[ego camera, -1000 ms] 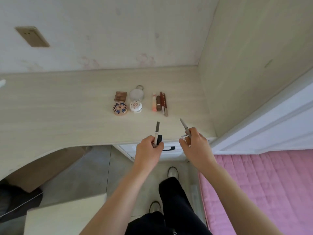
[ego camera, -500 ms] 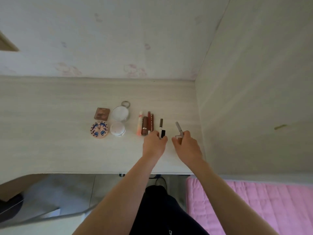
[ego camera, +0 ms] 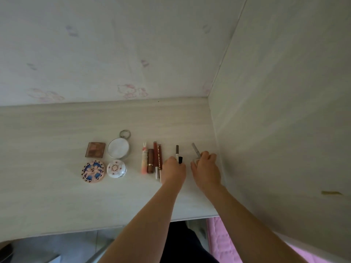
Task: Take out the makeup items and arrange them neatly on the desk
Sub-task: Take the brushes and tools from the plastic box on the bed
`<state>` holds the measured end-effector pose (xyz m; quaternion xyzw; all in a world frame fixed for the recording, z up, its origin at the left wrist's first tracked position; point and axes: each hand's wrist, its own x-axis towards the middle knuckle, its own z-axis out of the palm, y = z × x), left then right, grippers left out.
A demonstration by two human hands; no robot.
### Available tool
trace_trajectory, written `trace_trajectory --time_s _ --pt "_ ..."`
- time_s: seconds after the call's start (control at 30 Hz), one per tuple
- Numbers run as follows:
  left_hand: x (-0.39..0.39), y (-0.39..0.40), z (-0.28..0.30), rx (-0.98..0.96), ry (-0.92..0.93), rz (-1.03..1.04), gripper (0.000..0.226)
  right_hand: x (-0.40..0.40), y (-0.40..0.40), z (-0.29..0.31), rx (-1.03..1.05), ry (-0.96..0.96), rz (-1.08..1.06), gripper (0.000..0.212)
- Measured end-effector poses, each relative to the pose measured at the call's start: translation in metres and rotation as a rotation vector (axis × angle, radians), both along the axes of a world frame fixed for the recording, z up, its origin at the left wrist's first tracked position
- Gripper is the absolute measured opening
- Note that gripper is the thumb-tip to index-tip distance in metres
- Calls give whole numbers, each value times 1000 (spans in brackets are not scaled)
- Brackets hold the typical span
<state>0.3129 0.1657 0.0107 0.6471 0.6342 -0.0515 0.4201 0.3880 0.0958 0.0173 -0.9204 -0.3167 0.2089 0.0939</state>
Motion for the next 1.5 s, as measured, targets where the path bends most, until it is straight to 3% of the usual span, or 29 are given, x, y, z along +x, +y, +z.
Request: trace_trajectory --time_s 0.6,0.77,0.97,1.2,1.5 --pt "0 27 -11 24 -21 -10 22 6 27 -10 56 139 -27 45" --pt "1 32 -7 61 5 -84 41 9 24 -11 154 211 -143 34" --pt "0 40 -1 143 -44 -124 29 19 15 -14 262 229 -235 24" --pt "2 41 1 194 -68 -171 22 20 12 -18 224 183 -203 27" --pt "9 40 5 252 -83 -229 45 24 15 -17 233 197 -111 30"
